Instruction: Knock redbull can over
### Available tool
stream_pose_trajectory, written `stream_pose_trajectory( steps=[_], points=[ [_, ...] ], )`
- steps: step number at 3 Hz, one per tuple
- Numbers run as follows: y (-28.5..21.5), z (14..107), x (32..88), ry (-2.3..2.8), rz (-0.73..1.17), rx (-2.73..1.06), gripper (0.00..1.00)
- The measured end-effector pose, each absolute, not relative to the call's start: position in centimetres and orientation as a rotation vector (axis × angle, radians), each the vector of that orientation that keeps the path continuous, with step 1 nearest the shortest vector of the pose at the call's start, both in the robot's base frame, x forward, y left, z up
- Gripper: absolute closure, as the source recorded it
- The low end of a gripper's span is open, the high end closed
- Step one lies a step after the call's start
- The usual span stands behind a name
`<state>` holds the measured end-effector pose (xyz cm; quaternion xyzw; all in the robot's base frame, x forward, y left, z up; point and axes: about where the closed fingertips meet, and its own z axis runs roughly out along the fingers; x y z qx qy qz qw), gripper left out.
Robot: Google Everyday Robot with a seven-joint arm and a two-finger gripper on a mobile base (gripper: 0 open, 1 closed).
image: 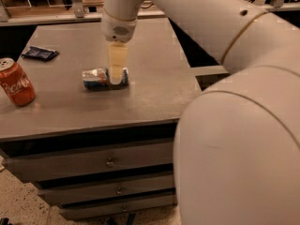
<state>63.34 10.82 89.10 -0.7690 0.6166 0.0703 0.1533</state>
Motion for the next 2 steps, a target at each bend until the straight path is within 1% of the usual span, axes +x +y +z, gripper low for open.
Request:
stream_pose_trajectory(
  steps=[1, 2],
  points=[
    [5.21, 90.10, 62.25, 1.711, 0.221, -2.188, 0.00],
    [5.31, 90.09, 62.52, 1.721, 0.210, -2.183, 0.00]
  ],
)
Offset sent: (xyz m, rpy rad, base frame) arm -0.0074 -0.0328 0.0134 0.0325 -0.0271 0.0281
